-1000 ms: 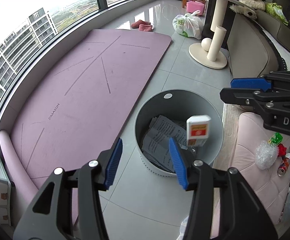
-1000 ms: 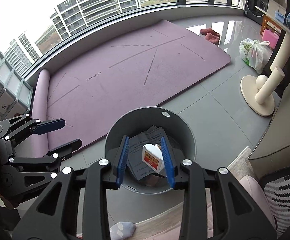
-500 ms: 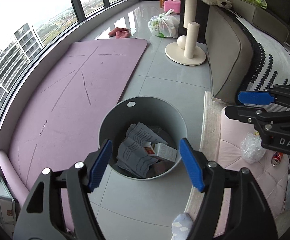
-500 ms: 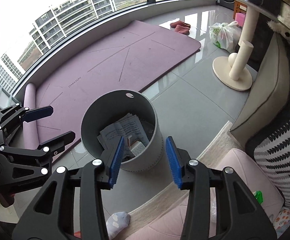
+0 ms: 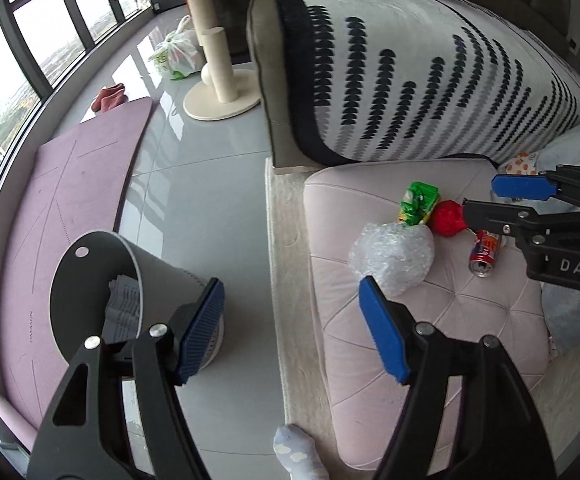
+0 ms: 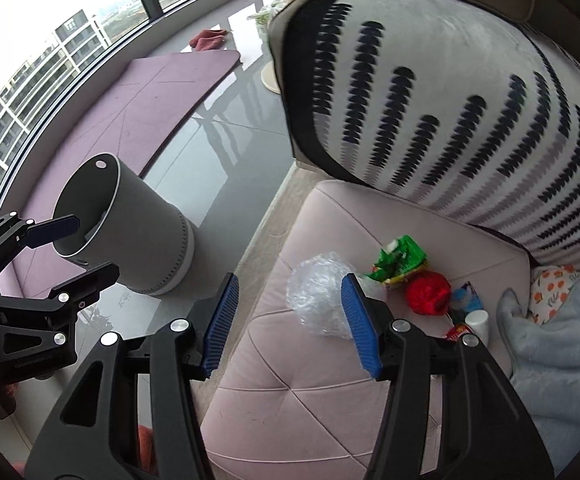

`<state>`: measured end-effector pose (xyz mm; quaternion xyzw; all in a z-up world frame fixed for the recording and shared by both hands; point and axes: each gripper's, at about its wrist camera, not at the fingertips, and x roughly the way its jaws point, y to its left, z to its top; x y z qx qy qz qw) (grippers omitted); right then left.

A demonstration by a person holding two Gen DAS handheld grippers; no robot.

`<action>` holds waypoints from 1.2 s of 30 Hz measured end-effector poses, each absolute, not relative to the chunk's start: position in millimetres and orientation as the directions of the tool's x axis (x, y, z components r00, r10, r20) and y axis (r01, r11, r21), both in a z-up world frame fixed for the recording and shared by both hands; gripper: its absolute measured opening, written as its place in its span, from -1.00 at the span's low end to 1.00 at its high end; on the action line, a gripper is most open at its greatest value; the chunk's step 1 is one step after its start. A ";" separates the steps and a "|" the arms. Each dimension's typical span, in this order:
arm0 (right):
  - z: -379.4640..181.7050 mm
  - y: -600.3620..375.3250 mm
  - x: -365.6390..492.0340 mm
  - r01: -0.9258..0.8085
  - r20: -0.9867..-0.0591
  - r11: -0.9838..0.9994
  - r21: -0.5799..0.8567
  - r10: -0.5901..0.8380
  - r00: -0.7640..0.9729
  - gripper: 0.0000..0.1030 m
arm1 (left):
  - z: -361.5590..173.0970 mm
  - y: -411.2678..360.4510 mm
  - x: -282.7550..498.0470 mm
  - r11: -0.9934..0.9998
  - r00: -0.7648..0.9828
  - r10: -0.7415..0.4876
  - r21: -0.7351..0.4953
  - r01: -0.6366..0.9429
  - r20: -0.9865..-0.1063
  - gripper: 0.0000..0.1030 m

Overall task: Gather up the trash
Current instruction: 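Grasp the red can with the right tool while the left tool grasps the bubble wrap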

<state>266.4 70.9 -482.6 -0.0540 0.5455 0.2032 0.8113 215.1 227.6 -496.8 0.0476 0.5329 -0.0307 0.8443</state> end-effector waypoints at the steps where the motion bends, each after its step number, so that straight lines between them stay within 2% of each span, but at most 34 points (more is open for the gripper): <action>1: -483.2 55.3 266.2 -0.367 -0.909 0.921 0.134 0.262 0.325 0.00 | -497.5 214.2 218.1 0.991 0.429 -0.009 0.050 0.127 -0.903 0.36; 9: -500.2 -40.0 259.0 -0.246 -0.914 0.962 0.120 0.204 0.351 0.00 | -512.7 127.1 238.2 0.964 0.427 -0.028 0.089 0.251 -0.904 0.36; 12: -525.4 -70.9 253.0 -0.164 -0.923 0.982 0.093 0.147 0.357 0.13 | -533.9 101.5 243.5 0.942 0.435 -0.029 0.121 0.312 -0.900 0.36; 16: -572.1 -90.6 247.7 -0.045 -0.935 0.998 0.052 0.065 0.350 0.16 | -580.1 76.1 253.3 0.908 0.432 -0.070 0.122 0.401 -0.899 0.36; 22: -649.1 -103.5 251.1 0.183 -0.936 0.983 0.023 -0.043 0.349 0.16 | -654.9 66.2 269.2 0.820 0.419 -0.110 0.156 0.551 -0.901 0.36; 27: -687.7 -109.7 262.2 0.324 -0.923 0.946 0.017 -0.110 0.368 0.16 | -695.5 69.4 288.2 0.761 0.419 -0.127 0.182 0.622 -0.899 0.36; 34: -727.3 -116.6 264.1 0.437 -0.925 0.899 0.015 -0.153 0.347 0.17 | -732.0 66.9 301.3 0.684 0.417 -0.135 0.220 0.696 -0.899 0.36; 36: -733.2 -116.9 261.2 0.455 -0.921 0.891 -0.007 -0.183 0.344 0.27 | -739.4 65.1 300.4 0.666 0.419 -0.142 0.227 0.711 -0.897 0.36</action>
